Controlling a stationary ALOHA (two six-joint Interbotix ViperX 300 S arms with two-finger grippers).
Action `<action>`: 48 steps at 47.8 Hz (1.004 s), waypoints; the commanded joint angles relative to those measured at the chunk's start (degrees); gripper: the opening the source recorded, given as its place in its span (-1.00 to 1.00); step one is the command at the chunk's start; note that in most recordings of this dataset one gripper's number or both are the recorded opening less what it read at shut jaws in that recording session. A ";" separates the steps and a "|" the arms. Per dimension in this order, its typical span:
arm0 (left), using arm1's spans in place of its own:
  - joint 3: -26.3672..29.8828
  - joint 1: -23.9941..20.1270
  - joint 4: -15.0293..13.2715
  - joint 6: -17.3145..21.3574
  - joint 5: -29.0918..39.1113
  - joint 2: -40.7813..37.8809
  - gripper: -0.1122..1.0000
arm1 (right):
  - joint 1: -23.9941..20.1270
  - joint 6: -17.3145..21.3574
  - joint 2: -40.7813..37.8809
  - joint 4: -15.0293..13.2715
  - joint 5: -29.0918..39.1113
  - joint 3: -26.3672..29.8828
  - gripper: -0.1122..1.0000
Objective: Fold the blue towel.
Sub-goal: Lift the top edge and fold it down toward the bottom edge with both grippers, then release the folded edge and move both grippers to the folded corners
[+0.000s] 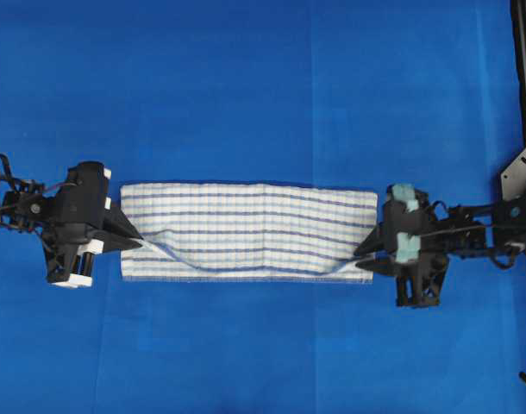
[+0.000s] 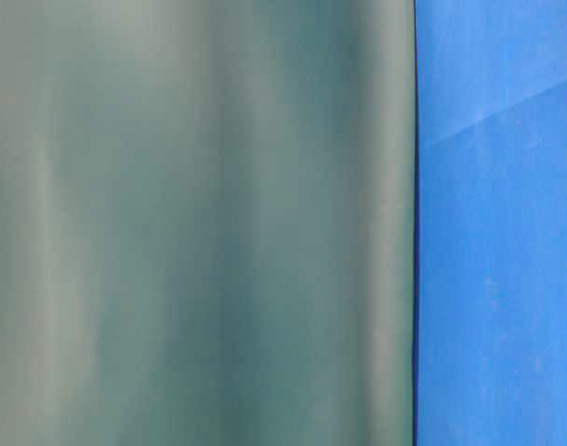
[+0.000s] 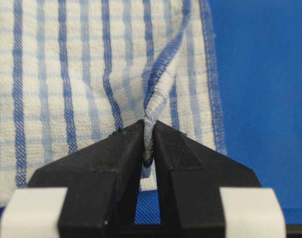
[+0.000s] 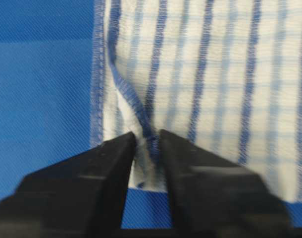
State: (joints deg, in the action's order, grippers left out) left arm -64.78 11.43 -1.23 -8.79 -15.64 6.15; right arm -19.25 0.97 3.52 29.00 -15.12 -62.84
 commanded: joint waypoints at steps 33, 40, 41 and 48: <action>2.29 -0.09 0.18 0.09 10.11 8.61 0.69 | 0.44 -2.55 12.83 0.97 5.54 0.53 0.70; 1.49 -2.81 0.18 0.97 12.39 12.48 0.69 | 4.83 -5.36 19.16 0.88 7.12 -1.41 0.70; 1.32 -3.43 0.18 1.23 12.39 12.83 0.69 | 5.80 -5.62 19.69 0.88 7.21 -1.93 0.70; 0.97 -8.88 0.26 3.43 12.39 13.10 0.69 | 14.50 -7.91 20.92 0.79 9.05 -3.25 0.69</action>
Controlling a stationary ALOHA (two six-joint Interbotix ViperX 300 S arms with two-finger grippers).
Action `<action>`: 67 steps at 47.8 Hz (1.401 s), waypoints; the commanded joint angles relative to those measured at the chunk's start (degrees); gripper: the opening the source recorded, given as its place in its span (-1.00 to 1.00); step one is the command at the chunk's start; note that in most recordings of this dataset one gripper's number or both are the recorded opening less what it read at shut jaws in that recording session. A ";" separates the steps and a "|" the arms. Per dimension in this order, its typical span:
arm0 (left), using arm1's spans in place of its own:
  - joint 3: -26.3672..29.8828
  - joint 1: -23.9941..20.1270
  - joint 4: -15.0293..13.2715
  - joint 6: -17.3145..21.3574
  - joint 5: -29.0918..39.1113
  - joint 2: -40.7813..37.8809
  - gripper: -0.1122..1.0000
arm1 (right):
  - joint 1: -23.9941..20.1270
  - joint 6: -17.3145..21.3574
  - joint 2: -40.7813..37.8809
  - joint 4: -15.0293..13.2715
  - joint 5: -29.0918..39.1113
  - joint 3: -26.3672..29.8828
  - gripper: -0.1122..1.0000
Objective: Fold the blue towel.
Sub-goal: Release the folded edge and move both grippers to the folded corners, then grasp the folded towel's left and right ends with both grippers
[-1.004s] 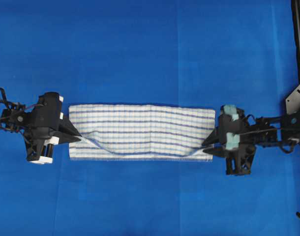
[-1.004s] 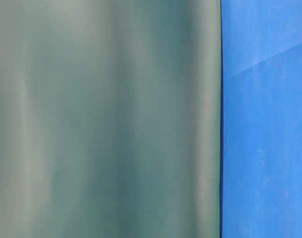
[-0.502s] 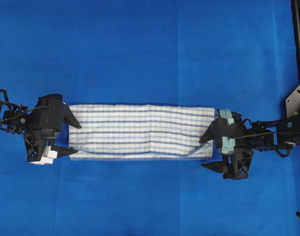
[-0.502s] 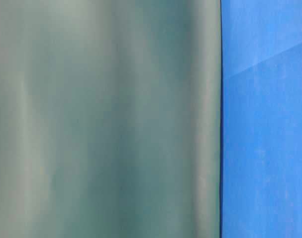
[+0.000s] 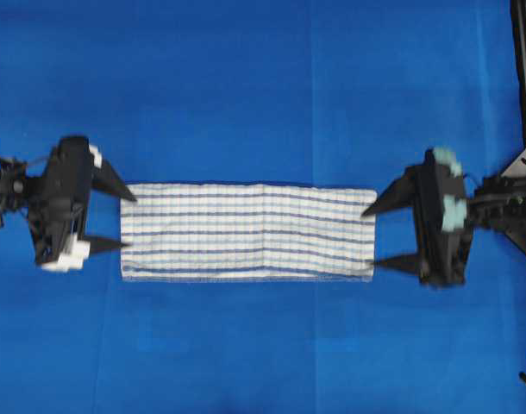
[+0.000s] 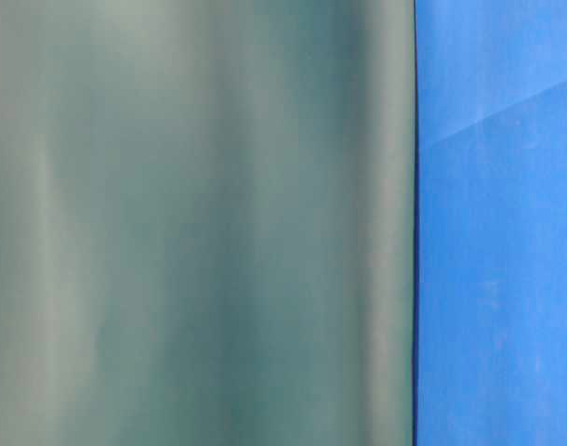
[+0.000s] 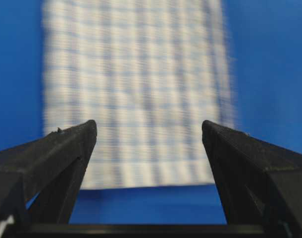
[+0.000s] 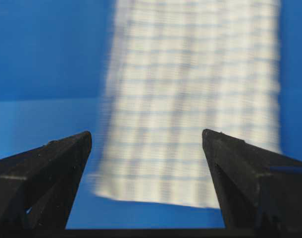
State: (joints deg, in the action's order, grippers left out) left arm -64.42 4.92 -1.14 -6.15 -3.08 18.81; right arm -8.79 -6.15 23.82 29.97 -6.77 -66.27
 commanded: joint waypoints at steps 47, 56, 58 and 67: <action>0.62 -6.86 0.18 4.48 -6.59 -14.94 -0.12 | 10.02 -3.69 -16.88 -1.32 -2.37 1.93 -0.14; 0.70 -6.86 0.18 4.57 -4.57 -14.77 -0.74 | 9.93 -3.78 -16.88 -1.32 -2.29 1.85 -0.79; 0.79 -6.86 0.18 4.57 -4.04 -14.68 -0.73 | 9.93 -3.78 -16.88 -1.32 -2.29 1.93 -0.85; 1.32 -6.86 0.18 4.57 -2.02 -12.66 -0.73 | 9.93 -3.87 -15.91 -1.32 -2.02 2.20 -0.85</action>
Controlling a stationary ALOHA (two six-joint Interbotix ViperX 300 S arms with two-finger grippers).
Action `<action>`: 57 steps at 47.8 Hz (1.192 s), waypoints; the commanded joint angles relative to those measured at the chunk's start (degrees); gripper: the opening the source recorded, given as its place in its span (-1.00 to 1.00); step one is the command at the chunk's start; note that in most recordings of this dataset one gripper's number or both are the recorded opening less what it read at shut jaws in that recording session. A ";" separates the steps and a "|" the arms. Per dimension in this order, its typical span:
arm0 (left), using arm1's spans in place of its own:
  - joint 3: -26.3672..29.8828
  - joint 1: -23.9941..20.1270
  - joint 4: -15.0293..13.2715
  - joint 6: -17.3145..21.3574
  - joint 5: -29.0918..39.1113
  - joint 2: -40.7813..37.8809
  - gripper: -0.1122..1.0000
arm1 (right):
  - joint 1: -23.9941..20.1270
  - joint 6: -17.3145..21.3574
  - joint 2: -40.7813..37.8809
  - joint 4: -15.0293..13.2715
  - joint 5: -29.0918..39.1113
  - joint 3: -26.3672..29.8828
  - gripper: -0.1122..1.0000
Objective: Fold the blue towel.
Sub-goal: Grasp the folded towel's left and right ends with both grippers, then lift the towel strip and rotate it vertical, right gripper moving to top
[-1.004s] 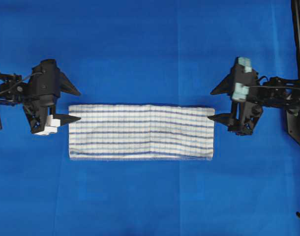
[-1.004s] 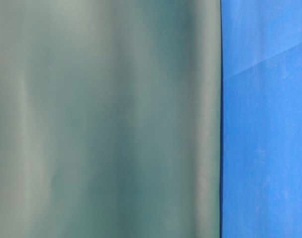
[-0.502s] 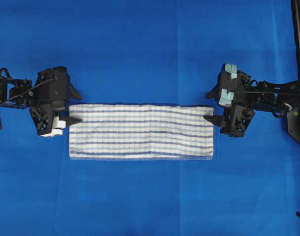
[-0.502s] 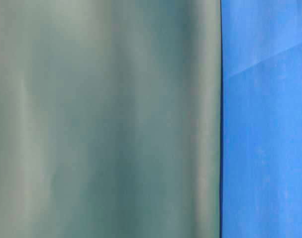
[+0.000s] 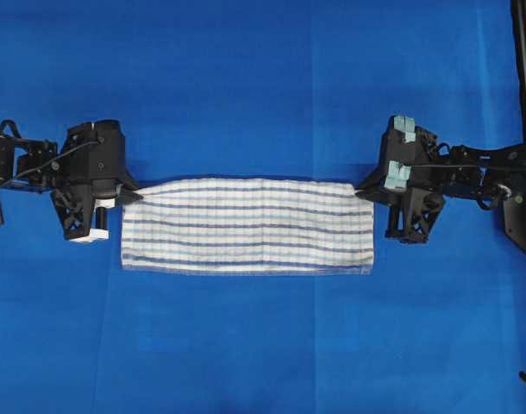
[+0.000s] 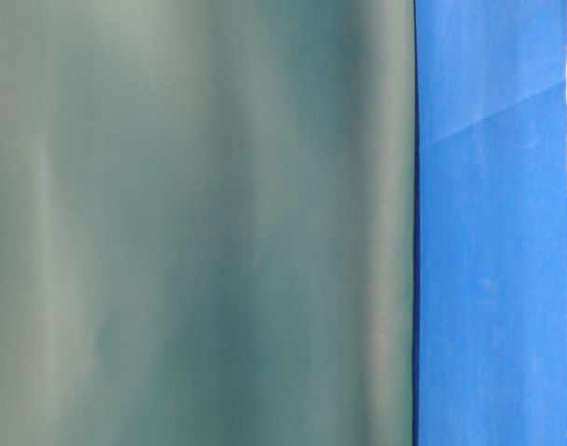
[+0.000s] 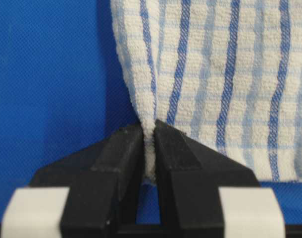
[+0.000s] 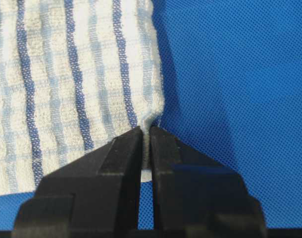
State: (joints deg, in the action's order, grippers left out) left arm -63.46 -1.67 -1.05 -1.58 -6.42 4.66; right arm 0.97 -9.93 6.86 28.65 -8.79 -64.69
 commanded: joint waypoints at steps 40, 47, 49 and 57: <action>4.48 1.41 -0.26 -1.32 17.14 22.24 -0.74 | 0.53 -0.44 25.58 -1.49 14.41 1.32 -0.85; 5.63 2.64 -0.26 -5.27 15.73 20.83 -0.73 | 3.34 -0.44 24.08 -2.46 14.15 1.93 -0.85; 6.06 3.16 -0.26 -7.12 15.12 20.39 -0.73 | 4.75 -0.35 23.64 -2.64 13.97 2.29 -0.85; 8.35 5.63 -0.26 -15.03 12.83 17.49 -0.73 | 12.30 -0.44 21.97 -4.92 13.80 4.13 -0.85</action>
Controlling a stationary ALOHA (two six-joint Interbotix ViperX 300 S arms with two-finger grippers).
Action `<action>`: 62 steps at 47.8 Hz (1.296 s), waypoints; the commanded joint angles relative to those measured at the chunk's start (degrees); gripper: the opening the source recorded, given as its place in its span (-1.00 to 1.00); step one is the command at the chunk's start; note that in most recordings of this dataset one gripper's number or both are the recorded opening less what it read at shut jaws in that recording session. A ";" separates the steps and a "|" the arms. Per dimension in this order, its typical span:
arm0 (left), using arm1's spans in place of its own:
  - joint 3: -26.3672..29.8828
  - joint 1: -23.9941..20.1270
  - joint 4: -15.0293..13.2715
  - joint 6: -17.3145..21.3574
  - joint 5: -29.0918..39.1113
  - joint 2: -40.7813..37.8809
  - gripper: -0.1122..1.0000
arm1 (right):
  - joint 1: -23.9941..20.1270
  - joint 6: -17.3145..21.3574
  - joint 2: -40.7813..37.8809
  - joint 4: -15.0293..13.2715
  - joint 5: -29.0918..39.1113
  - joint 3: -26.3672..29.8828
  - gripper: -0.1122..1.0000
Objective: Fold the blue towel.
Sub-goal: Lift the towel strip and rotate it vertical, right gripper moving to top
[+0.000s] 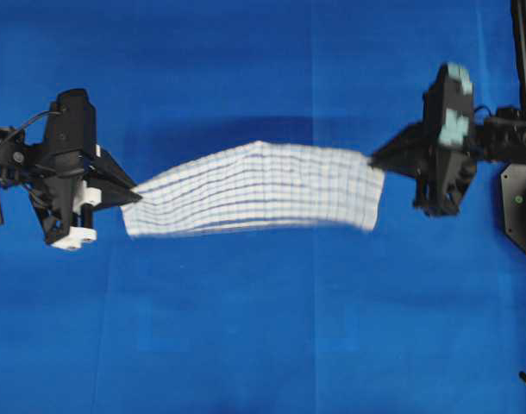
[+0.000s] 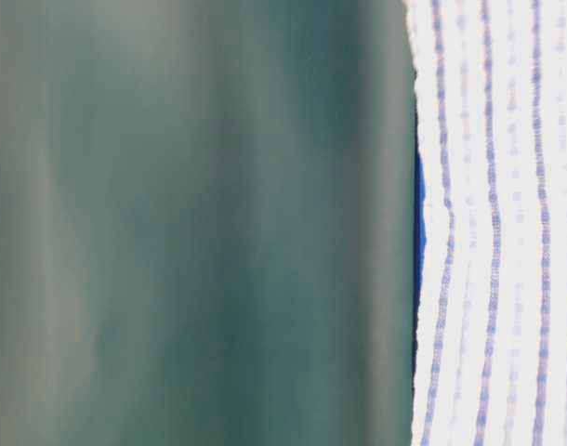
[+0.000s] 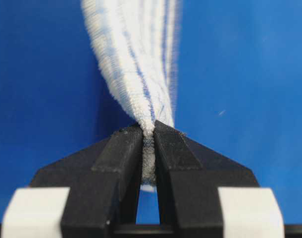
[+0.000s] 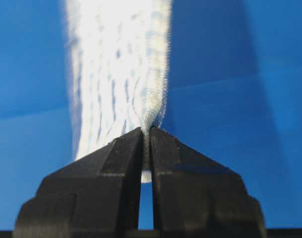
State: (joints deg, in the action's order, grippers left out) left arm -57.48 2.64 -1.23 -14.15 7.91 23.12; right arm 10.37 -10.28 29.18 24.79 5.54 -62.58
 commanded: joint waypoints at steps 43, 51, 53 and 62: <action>28.12 9.23 -0.09 -9.49 -9.32 -23.20 -0.73 | 16.79 -0.18 -19.42 -11.87 -4.57 25.93 -0.85; 31.55 10.20 -0.09 -9.49 -11.07 -26.46 -0.74 | 16.79 -0.18 -22.32 -13.01 -4.13 29.88 -0.85; 32.08 10.28 -0.09 -9.49 -11.16 -26.98 -0.73 | 16.79 -0.18 -22.85 -13.18 -3.96 30.59 -0.85; 34.19 10.81 -0.09 -9.49 -12.66 -28.74 -0.73 | 16.79 -0.18 -23.64 -13.18 -3.34 31.82 -0.85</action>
State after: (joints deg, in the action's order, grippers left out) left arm -25.58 12.13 -1.23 -23.73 -3.43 -5.80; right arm 26.72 -10.37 4.92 11.78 2.37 -32.43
